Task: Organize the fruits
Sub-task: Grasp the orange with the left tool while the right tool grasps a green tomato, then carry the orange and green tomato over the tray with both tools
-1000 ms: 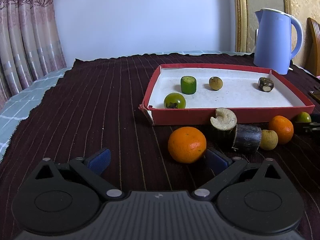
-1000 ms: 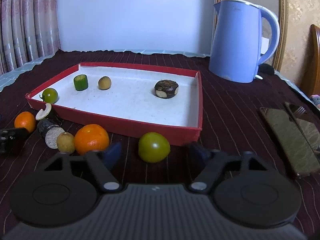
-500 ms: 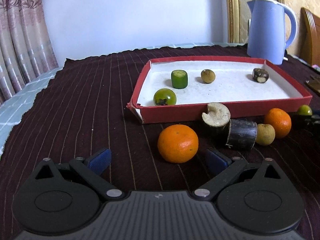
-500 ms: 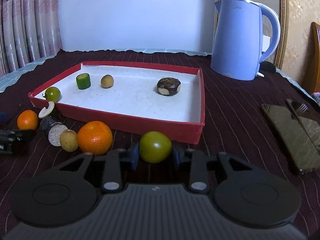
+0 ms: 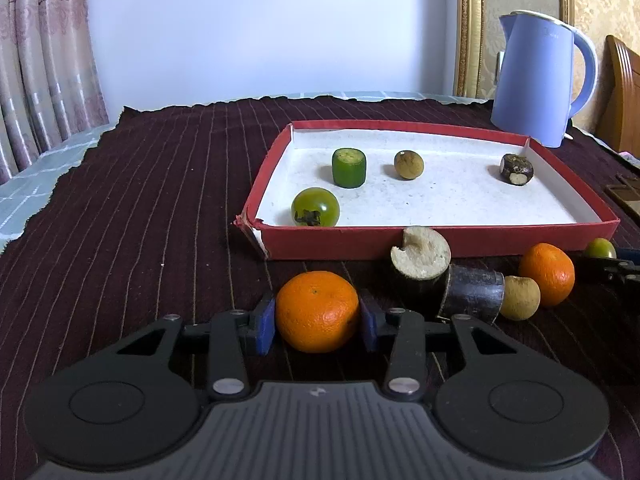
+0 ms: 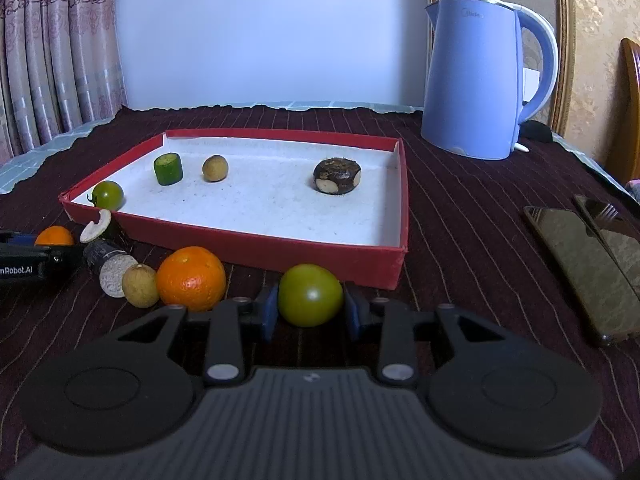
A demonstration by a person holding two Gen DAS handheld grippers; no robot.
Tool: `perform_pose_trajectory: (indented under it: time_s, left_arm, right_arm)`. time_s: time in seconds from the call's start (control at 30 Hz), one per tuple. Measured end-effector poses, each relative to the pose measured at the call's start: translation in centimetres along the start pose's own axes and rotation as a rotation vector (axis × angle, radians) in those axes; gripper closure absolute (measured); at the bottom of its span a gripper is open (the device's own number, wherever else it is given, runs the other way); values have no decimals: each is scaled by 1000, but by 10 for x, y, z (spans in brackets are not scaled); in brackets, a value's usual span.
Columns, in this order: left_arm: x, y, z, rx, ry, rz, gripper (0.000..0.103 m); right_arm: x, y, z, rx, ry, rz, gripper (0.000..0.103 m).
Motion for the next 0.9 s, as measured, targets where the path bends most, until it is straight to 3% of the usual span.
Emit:
perform_pose_trajectory:
  time_s: [0.17,0.5,0.9]
  left_arm:
    - [-1,5,1,17,20,-5,62]
    - [-30,20,23,-31,-37,-8,62]
    - [-45,9,35,-25,-66,45,62]
  right_arm:
    - [1,2,0,-5,12,-20,72]
    - [9,24,14,-67,10,-13,72]
    - [23,29,28,-96,23,-11,72]
Point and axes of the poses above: each gripper's, at about its wrist camera, not at the fingertips, and y roughly against the way its jaws point, x to its left, z to its top, the point moved 9 cm from there along -y, roughly the way its jaws point, and after that the axes turned 12 degrees about -z, right-handed, at the moved point
